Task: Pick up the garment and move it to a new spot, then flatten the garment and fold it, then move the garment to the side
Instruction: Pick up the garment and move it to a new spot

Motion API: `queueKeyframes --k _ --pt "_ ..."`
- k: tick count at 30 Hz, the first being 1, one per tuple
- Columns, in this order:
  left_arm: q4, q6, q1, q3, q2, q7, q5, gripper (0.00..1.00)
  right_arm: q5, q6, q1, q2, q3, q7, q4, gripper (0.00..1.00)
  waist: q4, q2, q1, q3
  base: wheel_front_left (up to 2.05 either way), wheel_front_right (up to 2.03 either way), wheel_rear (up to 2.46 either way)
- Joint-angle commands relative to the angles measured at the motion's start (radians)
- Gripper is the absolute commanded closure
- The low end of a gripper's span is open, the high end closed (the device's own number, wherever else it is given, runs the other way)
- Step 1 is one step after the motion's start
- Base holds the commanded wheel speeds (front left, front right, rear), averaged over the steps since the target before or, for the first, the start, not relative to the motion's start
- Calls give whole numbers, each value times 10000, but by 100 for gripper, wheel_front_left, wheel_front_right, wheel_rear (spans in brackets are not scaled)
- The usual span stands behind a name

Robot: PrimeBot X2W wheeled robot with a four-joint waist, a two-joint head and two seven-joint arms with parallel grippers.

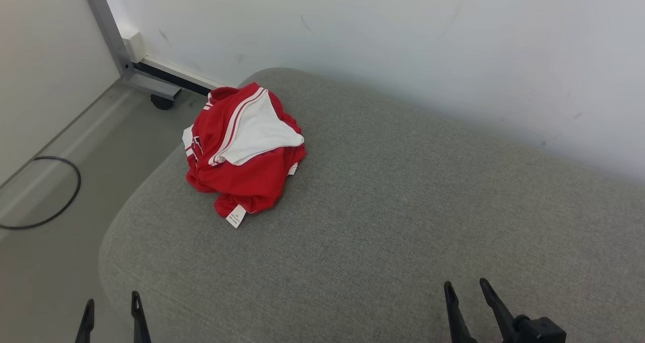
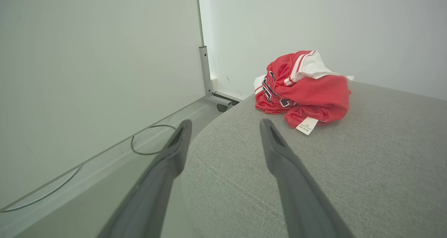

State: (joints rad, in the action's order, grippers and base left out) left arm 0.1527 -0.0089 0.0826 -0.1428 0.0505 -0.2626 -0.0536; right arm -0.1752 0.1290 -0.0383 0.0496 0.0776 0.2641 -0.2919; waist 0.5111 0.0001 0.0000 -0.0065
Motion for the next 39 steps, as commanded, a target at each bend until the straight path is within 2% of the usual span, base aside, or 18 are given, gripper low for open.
queueKeyframes --k 1,8,13,19,26,30,32,39 --pt "-33 49 162 -21 -4 -39 -12 0 19 33 96 12 45 3 -9 0 -5 -1 0 -7 0 0 0" --pt "76 32 -316 -257 0 -39 -323 0 -28 33 -101 12 -1 3 129 0 -260 -1 0 -44 0 0 0" --pt "274 -166 -1276 -540 -9 -38 -626 0 154 33 221 14 -8 3 213 0 -1078 -1 0 442 0 0 0" --pt "756 -534 -3054 -1222 153 -39 -718 0 291 33 745 20 60 3 295 0 -2441 -1 0 1273 0 0 0" --pt "1525 -847 -4838 -2051 954 -39 -746 0 104 33 1192 14 -7 3 378 0 -4060 -1 0 2029 0 0 0" --pt "2221 -1028 -5618 -2385 1593 -38 -922 0 12 33 1292 6 44 3 484 0 -4812 -1 0 2300 0 0 0" --pt "2478 -1056 -5797 -2427 1752 -38 -1025 0 -15 33 1295 8 12 3 508 0 -4956 -1 0 2363 0 0 0" --pt "4407 -1185 -7000 -2548 3214 58 -1427 0 -187 33 1428 5 4 3 609 0 -5813 -1 0 2846 0 0 0"
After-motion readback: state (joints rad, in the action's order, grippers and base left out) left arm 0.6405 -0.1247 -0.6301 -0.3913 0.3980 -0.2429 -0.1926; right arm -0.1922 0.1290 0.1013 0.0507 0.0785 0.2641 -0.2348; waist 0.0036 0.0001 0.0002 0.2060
